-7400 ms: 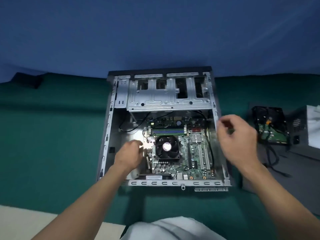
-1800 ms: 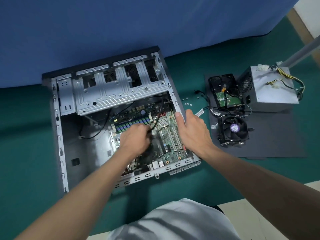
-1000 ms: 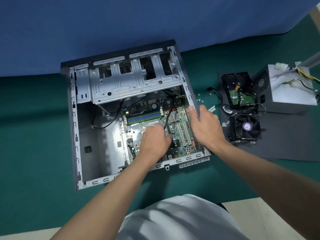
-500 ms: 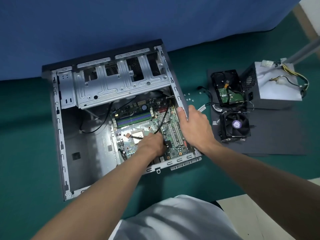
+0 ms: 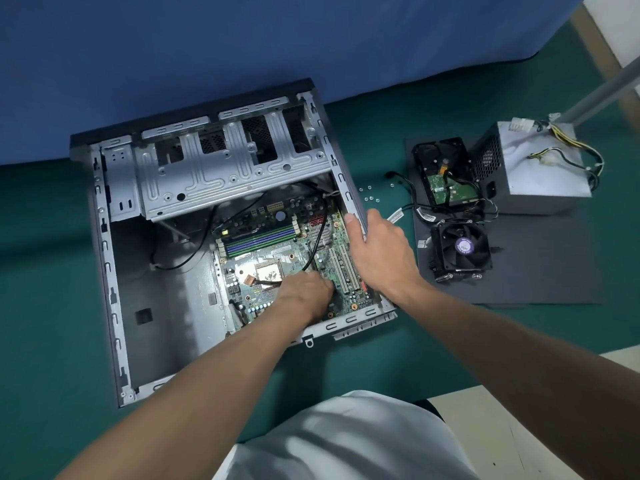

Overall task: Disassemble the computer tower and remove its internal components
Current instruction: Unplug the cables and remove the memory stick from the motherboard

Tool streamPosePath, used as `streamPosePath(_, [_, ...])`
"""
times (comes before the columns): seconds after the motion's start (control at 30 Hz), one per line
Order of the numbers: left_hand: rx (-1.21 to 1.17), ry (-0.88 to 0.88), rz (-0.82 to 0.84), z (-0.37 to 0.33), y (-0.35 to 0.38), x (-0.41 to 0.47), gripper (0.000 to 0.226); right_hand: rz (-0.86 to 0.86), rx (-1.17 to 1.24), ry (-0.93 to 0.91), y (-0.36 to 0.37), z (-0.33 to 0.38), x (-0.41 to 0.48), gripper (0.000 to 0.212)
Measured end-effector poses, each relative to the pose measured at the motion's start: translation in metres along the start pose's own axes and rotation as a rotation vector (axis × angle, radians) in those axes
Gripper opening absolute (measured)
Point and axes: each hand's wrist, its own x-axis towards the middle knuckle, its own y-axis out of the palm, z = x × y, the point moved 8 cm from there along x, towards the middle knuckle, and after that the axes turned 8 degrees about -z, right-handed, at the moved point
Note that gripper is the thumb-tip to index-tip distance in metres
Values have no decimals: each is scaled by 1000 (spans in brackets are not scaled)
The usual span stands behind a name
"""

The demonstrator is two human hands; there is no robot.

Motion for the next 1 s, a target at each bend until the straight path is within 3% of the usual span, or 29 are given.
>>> streamPosePath(0.1, [-17,3,-15,2,0,0,20,1,10,3,0,0,0,39])
streamPosePath(0.2, [-155,-170,-20,15,3,-1,6,-3,4,-3,0,0,-1,39])
streamPosePath(0.3, [-217,-250,-28,21,5,-2,10,-9,-2,-5,0,-1,0,39])
streamPosePath(0.47, [-79,-39,-18,5,-3,-3,12,-19,-7,-11,1,0,1,38])
streamPosePath(0.53, [-88,-39,-24,5,-3,-3,10,-20,-10,-13,1,0,1,39])
streamPosePath(0.73, [-357,-309,-33,28,5,-4,13,-20,-15,-11,2,-1,0,38])
streamPosePath(0.9, [-204,-64,-89,4,-4,-4,30,-24,-16,-14,1,0,1,42])
streamPosePath(1.0, [-296,-101,-52,13,-2,-4,20,-26,-7,-19,0,0,0,47])
